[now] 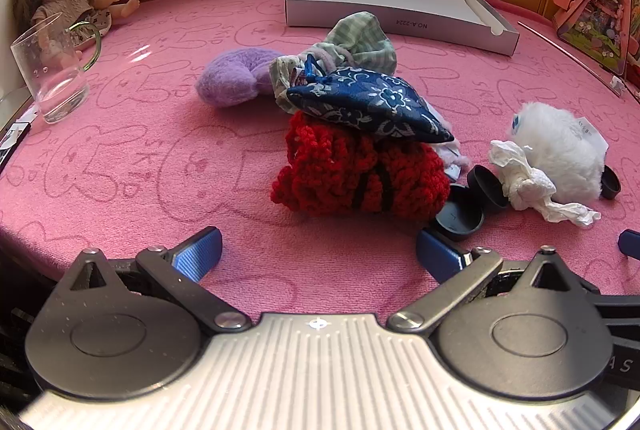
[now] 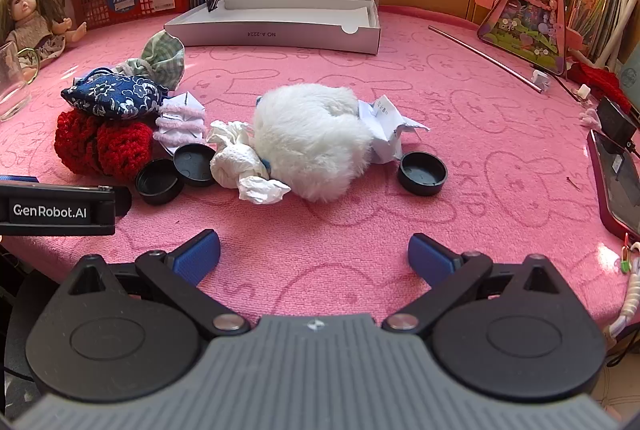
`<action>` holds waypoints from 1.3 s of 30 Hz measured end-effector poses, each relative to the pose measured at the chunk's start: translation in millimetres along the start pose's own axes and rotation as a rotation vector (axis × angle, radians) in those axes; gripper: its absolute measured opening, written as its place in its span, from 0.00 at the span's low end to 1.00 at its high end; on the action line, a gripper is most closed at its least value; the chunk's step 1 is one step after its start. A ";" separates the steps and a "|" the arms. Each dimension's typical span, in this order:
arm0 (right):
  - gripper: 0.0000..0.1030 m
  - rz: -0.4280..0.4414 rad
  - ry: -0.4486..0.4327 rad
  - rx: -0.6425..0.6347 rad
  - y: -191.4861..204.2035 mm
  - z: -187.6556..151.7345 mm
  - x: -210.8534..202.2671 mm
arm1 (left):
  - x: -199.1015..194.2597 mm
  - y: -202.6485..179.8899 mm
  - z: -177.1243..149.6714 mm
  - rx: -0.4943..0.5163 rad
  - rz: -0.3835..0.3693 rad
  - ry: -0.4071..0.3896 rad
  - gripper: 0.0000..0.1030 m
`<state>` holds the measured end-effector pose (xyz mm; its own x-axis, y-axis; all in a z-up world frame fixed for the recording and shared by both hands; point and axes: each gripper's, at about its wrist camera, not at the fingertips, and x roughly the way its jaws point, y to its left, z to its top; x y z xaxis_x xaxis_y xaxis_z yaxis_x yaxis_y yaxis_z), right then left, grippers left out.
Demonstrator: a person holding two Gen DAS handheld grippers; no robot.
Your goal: Organize objects
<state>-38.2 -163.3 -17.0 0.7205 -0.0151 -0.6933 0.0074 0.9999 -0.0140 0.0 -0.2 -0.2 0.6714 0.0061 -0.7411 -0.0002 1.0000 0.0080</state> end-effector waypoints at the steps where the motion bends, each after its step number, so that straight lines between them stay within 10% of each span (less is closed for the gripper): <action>1: 1.00 0.000 0.001 0.000 0.6 0.2 0.1 | 0.1 0.1 0.0 0.000 0.000 0.000 1.00; 39: 1.00 0.009 0.001 -0.006 -0.4 1.1 1.9 | 0.0 0.0 -0.4 0.001 0.001 -0.003 1.00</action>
<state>-36.2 -163.7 -17.5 0.7201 -0.0057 -0.6939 -0.0035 0.9999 -0.0119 -0.3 -0.2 -0.4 0.6739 0.0066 -0.7388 0.0004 1.0000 0.0093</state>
